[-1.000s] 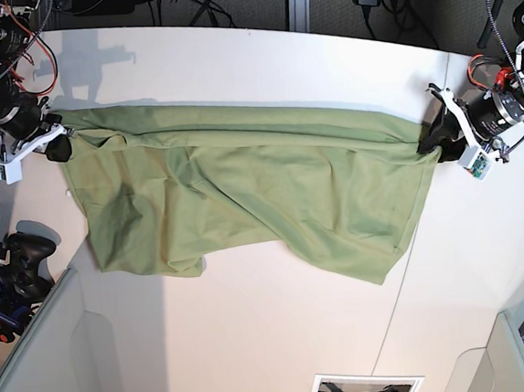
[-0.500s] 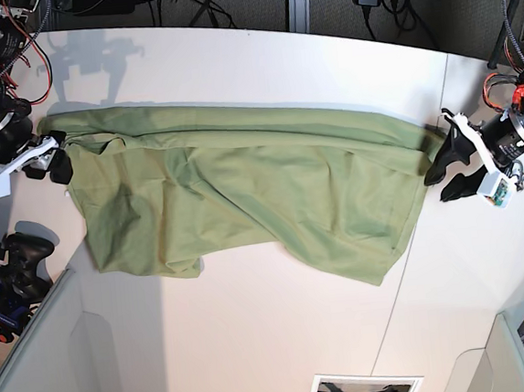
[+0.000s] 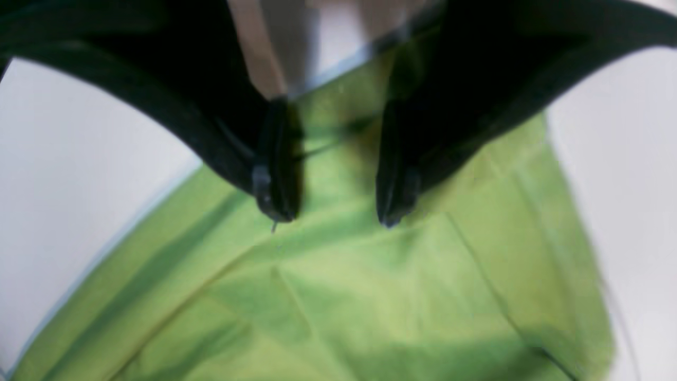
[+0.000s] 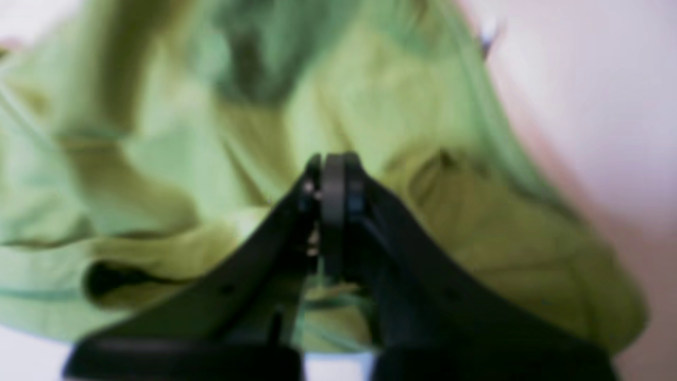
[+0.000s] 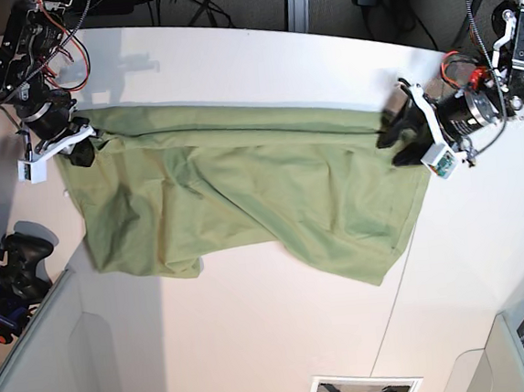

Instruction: Layout the t-shirt on the table in an organized manner, then fold the t-shirt properly

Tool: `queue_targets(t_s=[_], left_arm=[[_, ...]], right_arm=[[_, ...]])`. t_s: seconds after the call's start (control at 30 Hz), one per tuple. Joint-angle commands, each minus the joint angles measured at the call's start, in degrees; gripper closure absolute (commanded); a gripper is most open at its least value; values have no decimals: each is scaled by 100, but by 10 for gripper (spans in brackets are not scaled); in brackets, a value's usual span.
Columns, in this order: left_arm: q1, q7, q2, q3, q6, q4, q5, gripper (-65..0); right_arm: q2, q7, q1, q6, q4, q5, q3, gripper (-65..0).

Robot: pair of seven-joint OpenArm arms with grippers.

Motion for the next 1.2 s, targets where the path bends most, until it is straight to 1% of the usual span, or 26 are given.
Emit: queue_targets(t_s=[0.0,0.07,0.13,0.23,0.33,0.43,0.57,0.7,0.8,1.0,1.17], left_arm=[[-179,-258,-28,-13,-38,-72,-55,-286],[-262,-264,55,-15,-38,-352,-33,-284],[-284,-267,63,-15,-38,-522,-31,-282],[-249,-133,42,-15,-38,-533,-33,-234],[-210,-133,39,-15,-38,-514,-125,-234],[107,-136,-7,-17,-38,-260,-229,-234],[667,-138,-129,-59,-38,352,-275,-234],[1222,-136,-223,-81,-38,1080,-291,-234],[1541,-136,-227,-131,-38,1429,-291,-234],[1814,-136,-225,-293,-38,1759,-291,-234],[1897,-138,-225,-299,-38,1818,-293,-235]], right_arm=[[114,177,87,24,-2,50,7,0],[116,164,85,26,-157,15,-2,0],[118,160,72,24,-273,-57,-2,0],[136,-4,57,26,-348,-44,-7,0],[179,-238,-31,28,-308,229,-7,0],[258,-361,-402,28,-33,498,-4,0],[326,-376,-997,28,568,586,-4,0],[472,-376,-1508,26,1069,616,-4,0],[592,-378,-1827,26,1318,662,-2,0],[745,-402,-2092,24,1563,664,9,0],[750,-391,-2085,24,1572,791,11,0]])
